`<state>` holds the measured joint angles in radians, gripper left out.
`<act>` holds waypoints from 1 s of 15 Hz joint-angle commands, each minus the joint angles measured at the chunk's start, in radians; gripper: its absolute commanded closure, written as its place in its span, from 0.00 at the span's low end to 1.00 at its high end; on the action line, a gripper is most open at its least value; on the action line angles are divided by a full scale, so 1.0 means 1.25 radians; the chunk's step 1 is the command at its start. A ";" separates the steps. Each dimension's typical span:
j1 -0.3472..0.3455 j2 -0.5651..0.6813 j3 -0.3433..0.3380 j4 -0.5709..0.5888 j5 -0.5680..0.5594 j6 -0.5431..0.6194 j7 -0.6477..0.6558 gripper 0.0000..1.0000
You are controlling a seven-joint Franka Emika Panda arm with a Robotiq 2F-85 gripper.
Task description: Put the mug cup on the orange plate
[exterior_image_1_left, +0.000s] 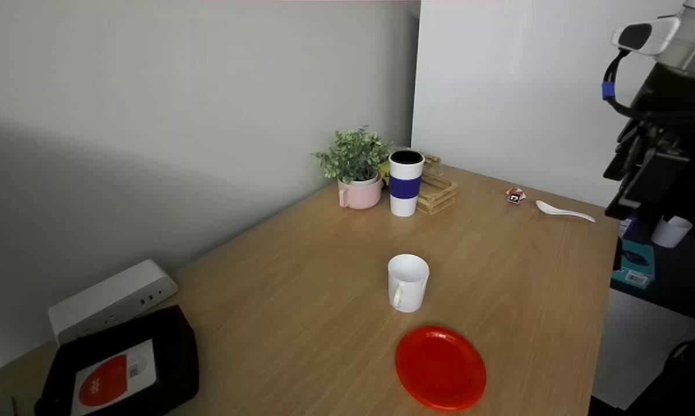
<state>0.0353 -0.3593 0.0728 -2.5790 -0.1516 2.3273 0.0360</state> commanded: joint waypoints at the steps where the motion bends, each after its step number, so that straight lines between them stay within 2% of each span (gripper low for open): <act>1: 0.000 0.000 0.001 0.001 0.001 -0.002 0.000 0.00; 9: 0.000 0.001 0.001 0.003 0.000 -0.002 -0.002 0.00; 15: -0.003 0.018 0.009 0.048 -0.012 -0.016 0.008 0.00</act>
<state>0.0357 -0.3592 0.0729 -2.5644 -0.1522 2.3267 0.0361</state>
